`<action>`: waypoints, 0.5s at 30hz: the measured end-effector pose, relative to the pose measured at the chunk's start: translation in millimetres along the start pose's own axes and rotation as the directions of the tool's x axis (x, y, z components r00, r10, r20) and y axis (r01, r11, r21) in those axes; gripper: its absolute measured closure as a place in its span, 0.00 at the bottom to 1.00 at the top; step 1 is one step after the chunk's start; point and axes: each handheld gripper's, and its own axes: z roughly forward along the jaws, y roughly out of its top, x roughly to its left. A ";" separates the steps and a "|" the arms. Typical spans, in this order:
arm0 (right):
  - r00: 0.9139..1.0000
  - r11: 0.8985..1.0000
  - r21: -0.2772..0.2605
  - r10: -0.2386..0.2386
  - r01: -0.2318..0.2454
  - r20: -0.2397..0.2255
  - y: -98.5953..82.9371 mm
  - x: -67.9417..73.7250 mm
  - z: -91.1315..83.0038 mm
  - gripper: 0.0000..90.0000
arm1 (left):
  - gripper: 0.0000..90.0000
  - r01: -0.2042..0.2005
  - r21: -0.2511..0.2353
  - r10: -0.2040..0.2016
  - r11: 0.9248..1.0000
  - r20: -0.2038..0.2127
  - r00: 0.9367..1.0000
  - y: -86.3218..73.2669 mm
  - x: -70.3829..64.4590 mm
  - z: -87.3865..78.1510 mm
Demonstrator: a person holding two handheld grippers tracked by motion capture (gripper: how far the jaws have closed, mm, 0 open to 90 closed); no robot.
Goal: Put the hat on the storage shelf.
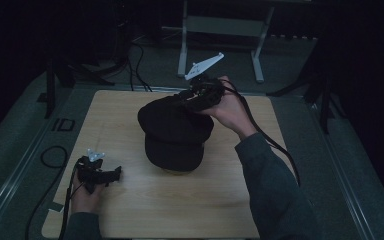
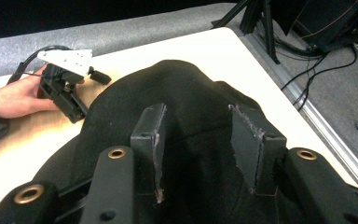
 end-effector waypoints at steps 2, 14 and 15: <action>1.000 1.000 0.005 -0.003 0.003 -0.004 -0.4 0.7 0.5 0.61 | 0.02 0.000 0.000 0.000 1.000 0.000 1.000 0.0 0.0 0.0; 0.999 0.998 0.053 -0.016 0.018 -0.040 -4.9 1.6 -11.4 0.66 | 0.02 0.000 0.000 0.000 1.000 0.000 1.000 0.0 0.0 0.0; 0.999 0.998 0.060 -0.023 0.025 -0.045 -5.6 1.4 -13.1 0.66 | 0.02 0.000 0.000 0.000 1.000 0.000 1.000 0.0 0.0 0.0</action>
